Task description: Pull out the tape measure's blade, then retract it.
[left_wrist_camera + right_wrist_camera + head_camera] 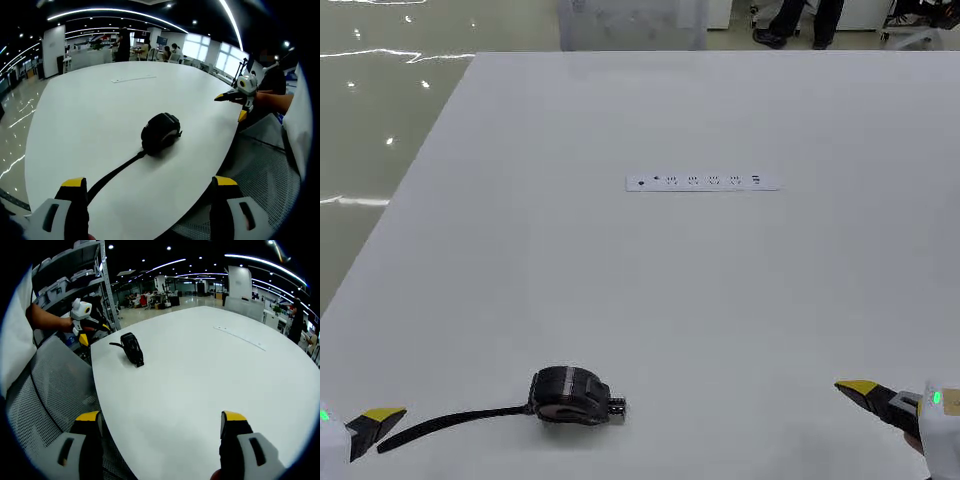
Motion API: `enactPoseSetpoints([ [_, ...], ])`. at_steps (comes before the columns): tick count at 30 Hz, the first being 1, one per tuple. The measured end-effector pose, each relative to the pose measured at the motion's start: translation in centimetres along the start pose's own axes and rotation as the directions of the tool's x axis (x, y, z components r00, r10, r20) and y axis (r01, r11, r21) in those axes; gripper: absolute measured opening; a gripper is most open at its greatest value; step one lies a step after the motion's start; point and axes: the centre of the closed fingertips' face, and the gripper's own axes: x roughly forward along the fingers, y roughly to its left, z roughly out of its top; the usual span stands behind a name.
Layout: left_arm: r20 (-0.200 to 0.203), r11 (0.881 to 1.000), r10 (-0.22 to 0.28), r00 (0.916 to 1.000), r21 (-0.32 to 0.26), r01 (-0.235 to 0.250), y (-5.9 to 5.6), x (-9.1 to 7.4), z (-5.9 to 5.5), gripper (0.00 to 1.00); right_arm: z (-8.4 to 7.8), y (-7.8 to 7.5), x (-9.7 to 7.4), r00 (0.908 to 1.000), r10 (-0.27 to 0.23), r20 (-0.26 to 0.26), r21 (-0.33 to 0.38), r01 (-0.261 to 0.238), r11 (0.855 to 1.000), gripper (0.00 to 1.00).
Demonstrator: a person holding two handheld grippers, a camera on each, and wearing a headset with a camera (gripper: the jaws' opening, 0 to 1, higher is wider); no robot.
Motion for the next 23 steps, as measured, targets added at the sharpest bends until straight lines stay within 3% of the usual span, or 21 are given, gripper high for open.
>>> enactPoseSetpoints([
  [23,0.005,1.000,0.006,1.0000,0.007,-0.006,0.16,-0.12,0.23,0.99,0.09,-0.13,0.02,1.0000,-0.008,-0.003,-0.006,0.008,1.000,1.00],
])
